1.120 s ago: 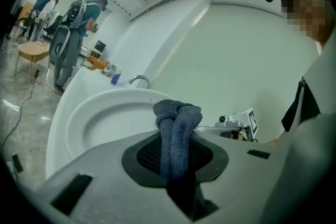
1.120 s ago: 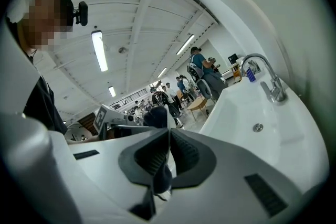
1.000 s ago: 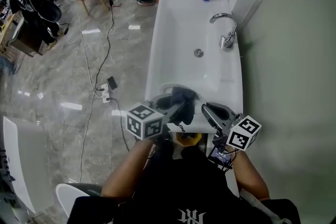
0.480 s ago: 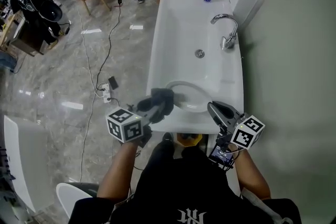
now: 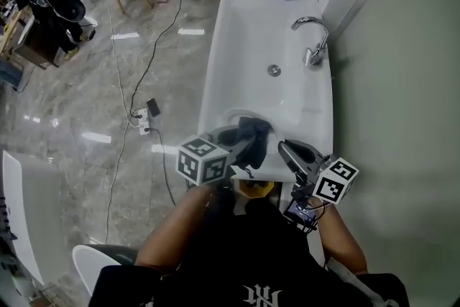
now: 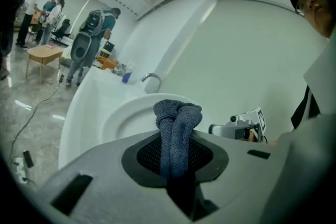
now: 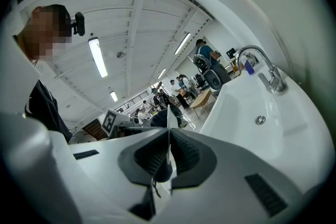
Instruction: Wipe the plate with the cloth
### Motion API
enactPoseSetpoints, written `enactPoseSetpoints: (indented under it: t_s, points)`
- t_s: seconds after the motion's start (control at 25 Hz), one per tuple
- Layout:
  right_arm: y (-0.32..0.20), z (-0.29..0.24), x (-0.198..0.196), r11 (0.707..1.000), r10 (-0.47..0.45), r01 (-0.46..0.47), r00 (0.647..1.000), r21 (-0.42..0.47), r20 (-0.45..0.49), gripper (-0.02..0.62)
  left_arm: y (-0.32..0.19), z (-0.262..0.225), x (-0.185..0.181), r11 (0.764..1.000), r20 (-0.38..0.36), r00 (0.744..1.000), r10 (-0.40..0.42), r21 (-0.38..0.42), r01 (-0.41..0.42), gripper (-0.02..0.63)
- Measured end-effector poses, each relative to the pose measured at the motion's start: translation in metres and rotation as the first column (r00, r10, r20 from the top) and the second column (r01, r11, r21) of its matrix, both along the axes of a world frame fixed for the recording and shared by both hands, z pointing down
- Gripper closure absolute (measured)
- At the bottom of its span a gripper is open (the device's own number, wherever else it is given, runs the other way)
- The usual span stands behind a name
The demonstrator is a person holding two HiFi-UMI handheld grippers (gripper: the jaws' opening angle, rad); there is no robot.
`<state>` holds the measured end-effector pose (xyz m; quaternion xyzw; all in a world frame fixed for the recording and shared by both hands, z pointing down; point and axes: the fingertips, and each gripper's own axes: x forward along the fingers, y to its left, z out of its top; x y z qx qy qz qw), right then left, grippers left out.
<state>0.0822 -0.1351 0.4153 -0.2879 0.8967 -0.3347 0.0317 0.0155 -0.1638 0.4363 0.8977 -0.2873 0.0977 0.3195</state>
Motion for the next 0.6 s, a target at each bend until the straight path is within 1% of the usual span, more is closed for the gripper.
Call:
enactPoseSetpoints:
  t_s: [0.2,0.44,0.52,0.6]
  points:
    - [0.000,0.003,0.005,1.000,-0.021,0.021,1.000,-0.009,0.013,0.584,-0.019,0.017,-0.045,0.993,0.047,0.993,-0.110,-0.031,0.112,0.543]
    - [-0.003,0.006,0.004,1.000,-0.021,0.021,1.000,-0.022,0.004,0.584,-0.022,0.034,-0.090,0.976,0.082,0.976,-0.204,-0.056,0.209,0.543]
    - [-0.006,0.010,0.007,0.999,-0.009,0.009,1.000,-0.045,0.003,0.584,-0.020,0.040,-0.106,0.968,0.094,0.968,-0.233,-0.073,0.240,0.543]
    - [-0.011,0.019,0.012,0.996,0.017,-0.016,1.000,-0.090,0.018,0.584,-0.018,0.045,-0.121,0.959,0.100,0.961,-0.259,-0.092,0.269,0.543]
